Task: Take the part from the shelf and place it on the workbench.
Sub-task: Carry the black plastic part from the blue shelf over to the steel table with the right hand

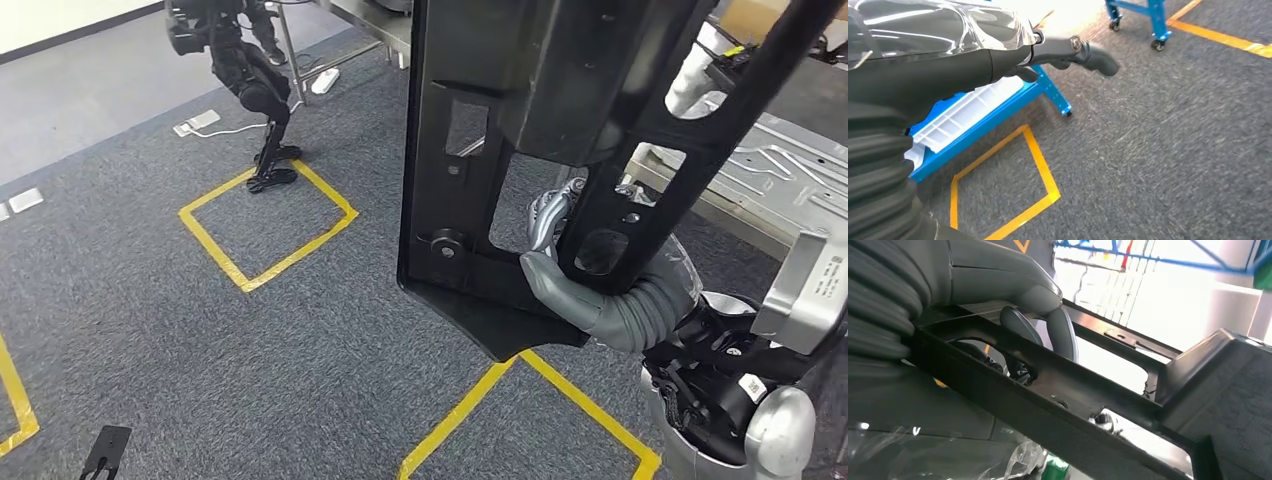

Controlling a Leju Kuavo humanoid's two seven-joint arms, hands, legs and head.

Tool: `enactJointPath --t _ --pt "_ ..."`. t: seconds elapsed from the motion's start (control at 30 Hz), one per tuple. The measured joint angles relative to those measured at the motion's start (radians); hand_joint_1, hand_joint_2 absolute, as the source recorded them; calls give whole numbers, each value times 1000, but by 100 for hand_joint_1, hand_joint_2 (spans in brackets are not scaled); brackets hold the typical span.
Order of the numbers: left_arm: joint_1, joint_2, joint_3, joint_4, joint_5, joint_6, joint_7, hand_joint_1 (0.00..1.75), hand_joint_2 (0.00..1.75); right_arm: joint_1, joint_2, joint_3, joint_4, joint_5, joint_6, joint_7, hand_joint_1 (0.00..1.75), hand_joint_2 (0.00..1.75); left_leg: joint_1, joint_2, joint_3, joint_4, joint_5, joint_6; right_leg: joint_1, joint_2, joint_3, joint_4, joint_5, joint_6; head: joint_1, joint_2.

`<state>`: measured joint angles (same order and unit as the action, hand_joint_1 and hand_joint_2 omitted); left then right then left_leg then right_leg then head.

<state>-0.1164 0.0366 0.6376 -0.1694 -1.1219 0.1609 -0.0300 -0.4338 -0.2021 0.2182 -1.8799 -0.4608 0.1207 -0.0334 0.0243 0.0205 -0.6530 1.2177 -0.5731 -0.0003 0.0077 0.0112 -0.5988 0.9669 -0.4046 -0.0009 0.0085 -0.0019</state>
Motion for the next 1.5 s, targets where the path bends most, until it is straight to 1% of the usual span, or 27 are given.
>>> enactJointPath --t 0.07,0.13,0.2,0.27,0.33,0.4,0.47,0.53,0.57,0.6,0.63,0.7,0.77,0.83,0.9,0.93,1.0,1.07,1.1,1.13,1.17,1.23,1.27,1.33,1.37,1.43,1.5 --pt "3 0 0 0 0 0 1 0 175 2 1 0 0 0 1 0 175 175 -1 -9 -38 64 -6 -2 0 28 0 1 0 0 0 0" --pt "1 1 0 0 1 0 1 0 175 2 1 0 0 0 2 1 175 175 1 -20 -3 -29 58 -3 -1 54 1 3 0 1 0 0" --pt "0 1 0 0 1 0 1 0 175 1 1 0 0 0 2 1 175 175 7 -61 56 -164 115 -2 -1 80 -4 11 -3 8 0 0" --pt "1 1 0 0 0 -1 1 0 175 1 1 0 0 0 2 1 175 175 8 -86 79 -219 128 4 -1 102 -13 16 -2 18 0 0" --pt "0 0 0 0 1 -1 2 0 175 2 0 0 0 0 2 1 175 175 6 -69 80 -223 130 15 -4 116 -20 16 2 27 1 0" --pt "-4 0 0 0 2 -1 3 0 175 2 -2 -1 -1 0 2 1 175 175 7 -51 83 -226 133 28 -2 83 -34 48 -19 37 4 0" --pt "-2 1 0 0 2 0 3 0 175 2 -3 -1 -1 0 2 1 175 175 7 -31 86 -228 133 37 -2 26 -85 161 -76 48 6 0" --pt "1 1 1 0 3 0 4 0 175 5 -3 -1 -1 0 2 1 175 175 5 -9 87 -228 130 41 -8 4 -149 289 -122 55 7 0" --pt "1 1 1 0 3 0 4 0 175 6 -3 -1 -1 0 2 1 175 175 5 2 88 -228 129 41 -11 1 -161 310 -121 56 8 0" --pt "1 1 1 0 4 0 4 0 175 6 -4 -1 -1 0 2 1 175 175 5 13 90 -228 127 40 -12 -2 -152 289 -102 56 8 0" --pt "1 1 1 0 5 0 4 0 175 6 -4 -1 -1 0 2 2 175 175 6 23 94 -228 124 39 -13 -10 -122 229 -68 55 8 0" --pt "0 0 1 0 8 0 5 0 175 4 -4 -1 -2 0 2 2 175 175 3 42 103 -229 118 32 -5 -50 -46 82 -13 47 8 0" --pt "-1 0 1 0 9 0 5 0 175 2 -4 -1 -3 0 2 2 175 175 -1 58 109 -230 112 23 6 -71 -15 16 -1 39 7 0" --pt "-2 -1 1 0 9 0 5 0 175 2 -6 -1 -5 0 2 2 175 175 -3 75 115 -235 107 11 8 -49 -15 12 -1 29 6 0" --pt "-4 -2 0 0 9 1 5 0 175 1 -7 -1 -7 0 2 3 175 175 0 59 110 -214 89 2 3 -29 -10 4 3 17 5 0" --pt "-4 -2 0 0 9 3 5 0 175 0 -7 -1 -8 0 2 3 175 175 2 39 92 -172 65 0 -1 -20 -7 0 5 10 5 0" --pt "-1 -2 0 0 9 8 6 0 175 0 -6 -1 -8 0 2 3 175 175 2 1 24 -37 6 -3 -3 2 -6 0 5 3 4 0" --pt "2 -2 1 0 9 12 6 0 175 2 -6 -1 -8 1 2 5 175 175 1 -9 -35 60 -14 -6 -3 28 -5 0 4 1 3 0" --pt "3 -2 1 0 8 14 6 0 175 3 -6 -1 -8 1 2 5 175 175 1 -11 -40 54 5 -7 -3 42 -4 0 3 1 3 0" --pt "2 -2 1 0 8 15 5 0 175 3 -6 -1 -8 1 2 6 175 175 2 -15 -26 6 40 -7 -4 56 -2 1 2 3 3 0" --pt "2 -2 0 0 7 17 5 0 175 3 -6 -1 -8 0 2 6 175 175 4 -31 3 -69 82 -8 -5 70 -1 2 1 6 3 0" --pt "2 -2 0 0 6 18 4 0 175 2 -6 -1 -8 1 1 7 175 175 10 -72 54 -194 131 -5 -4 95 -4 8 -4 15 3 0" --pt "2 -2 0 0 6 19 4 0 175 2 -6 -1 -8 1 1 7 175 175 10 -85 67 -221 136 -2 -3 106 -7 10 -4 19 3 0" --pt "1 -4 0 1 6 19 4 0 175 3 -7 -1 -8 1 1 7 175 175 9 -73 73 -227 134 12 -4 125 -12 8 -3 28 3 0" --pt "-1 -4 0 1 6 20 4 0 175 3 -8 -2 -9 1 1 7 175 175 8 -64 76 -229 134 19 -5 117 -13 10 -4 33 3 0" --pt "-4 -4 1 1 5 21 4 0 175 2 -11 -2 -10 1 0 7 175 175 10 -45 84 -232 133 33 -3 65 -34 60 -30 44 5 0" --pt "0 -4 1 1 5 21 4 0 175 3 -12 -3 -12 1 -1 7 175 175 7 -24 92 -233 127 42 -4 12 -97 190 -87 53 7 0"
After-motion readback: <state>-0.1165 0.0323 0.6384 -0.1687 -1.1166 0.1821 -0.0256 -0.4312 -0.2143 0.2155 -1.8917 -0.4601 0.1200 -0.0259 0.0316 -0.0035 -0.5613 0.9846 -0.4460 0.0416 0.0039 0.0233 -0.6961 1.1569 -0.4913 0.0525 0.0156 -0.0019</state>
